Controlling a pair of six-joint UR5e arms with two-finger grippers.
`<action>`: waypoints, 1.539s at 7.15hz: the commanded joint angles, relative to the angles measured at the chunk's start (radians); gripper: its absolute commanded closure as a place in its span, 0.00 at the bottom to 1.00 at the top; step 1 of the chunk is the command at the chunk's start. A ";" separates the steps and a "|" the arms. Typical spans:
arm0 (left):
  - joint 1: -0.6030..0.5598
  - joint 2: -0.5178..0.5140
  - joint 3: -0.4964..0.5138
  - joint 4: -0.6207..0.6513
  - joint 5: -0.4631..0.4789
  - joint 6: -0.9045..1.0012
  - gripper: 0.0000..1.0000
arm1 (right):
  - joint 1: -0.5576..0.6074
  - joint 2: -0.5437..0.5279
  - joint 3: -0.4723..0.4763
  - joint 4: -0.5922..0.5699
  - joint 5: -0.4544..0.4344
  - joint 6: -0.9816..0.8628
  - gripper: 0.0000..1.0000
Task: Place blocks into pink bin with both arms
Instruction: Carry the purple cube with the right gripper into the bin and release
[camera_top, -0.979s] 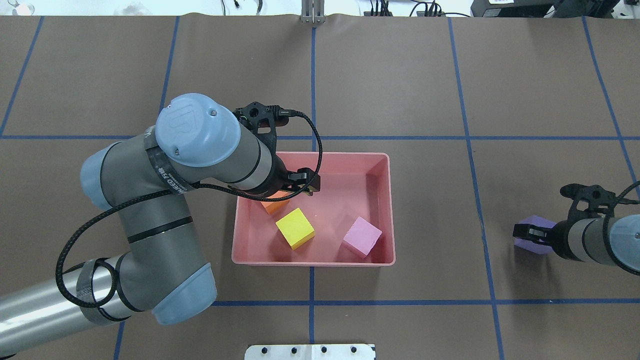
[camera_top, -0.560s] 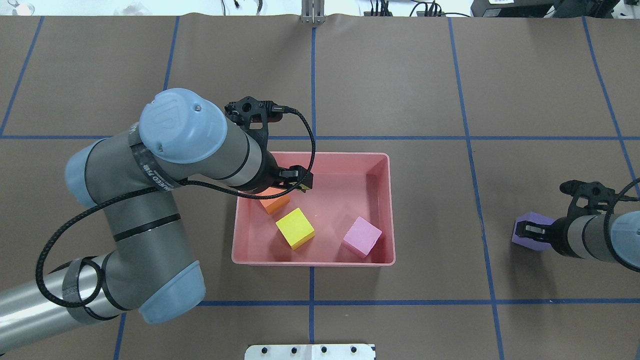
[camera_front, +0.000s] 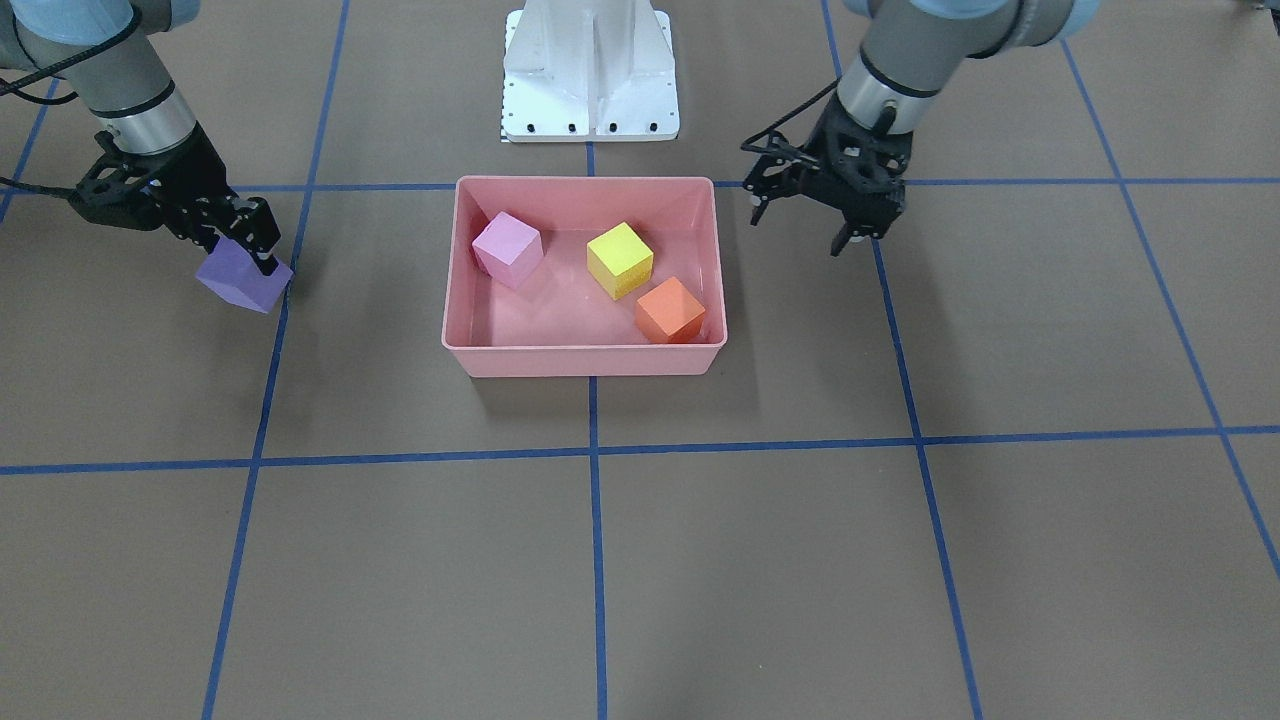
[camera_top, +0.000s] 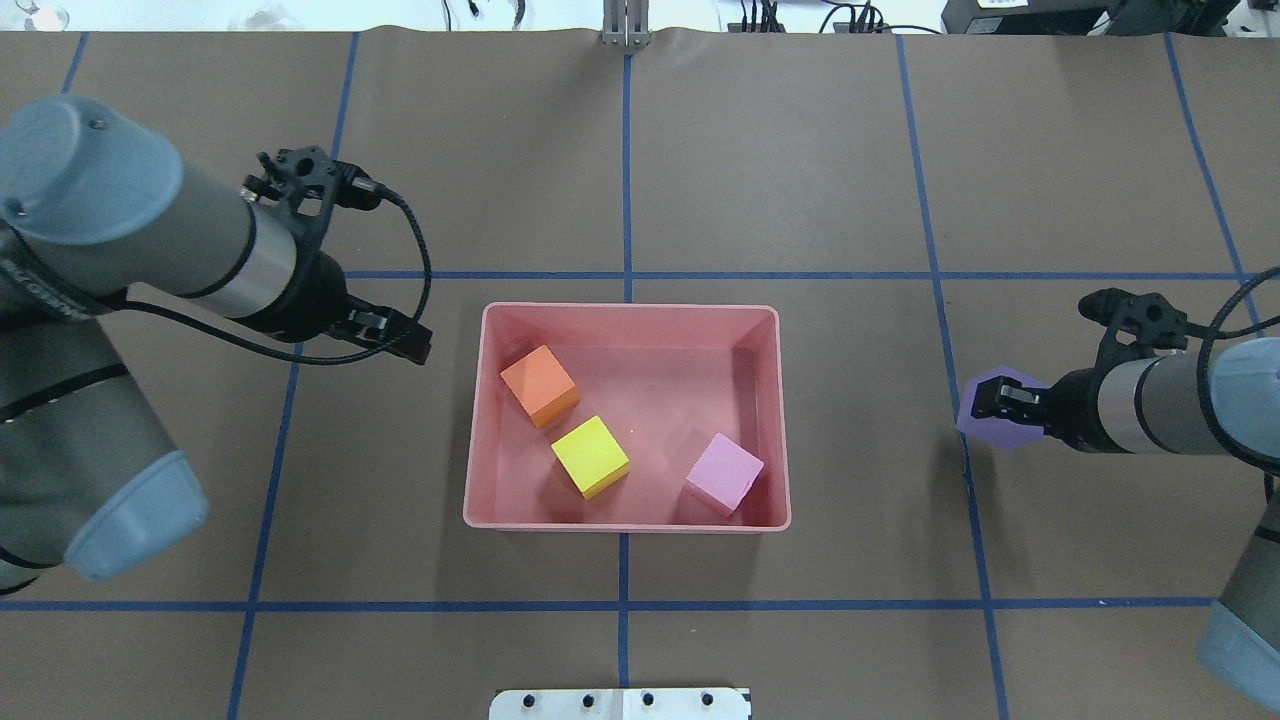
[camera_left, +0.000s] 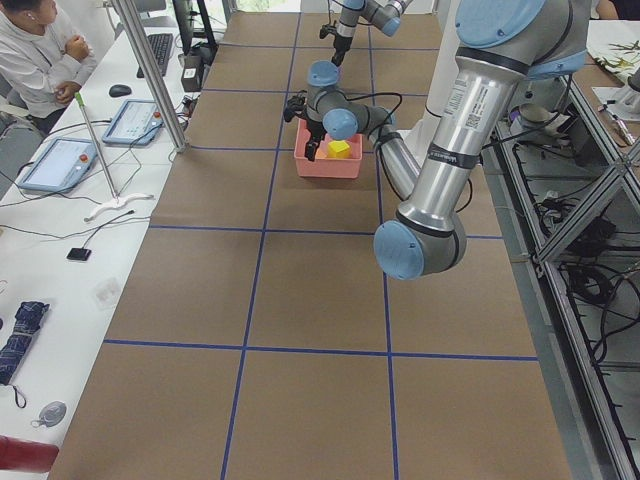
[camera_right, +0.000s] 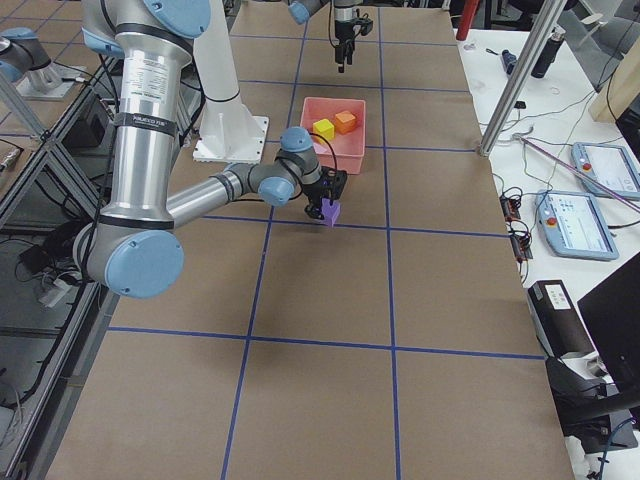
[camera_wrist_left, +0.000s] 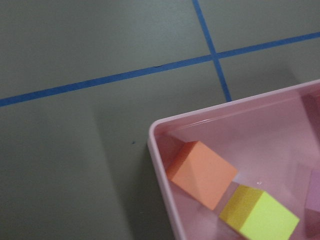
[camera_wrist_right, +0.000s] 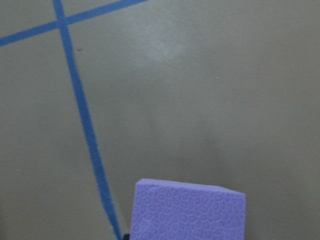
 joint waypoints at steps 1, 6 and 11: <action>-0.147 0.141 -0.020 -0.004 -0.085 0.295 0.00 | 0.035 0.199 0.045 -0.118 0.086 0.008 1.00; -0.260 0.232 0.027 -0.007 -0.119 0.520 0.00 | -0.115 0.597 0.023 -0.499 -0.071 0.088 0.01; -0.317 0.264 0.030 -0.007 -0.113 0.518 0.00 | 0.006 0.599 0.053 -0.794 -0.002 -0.142 0.01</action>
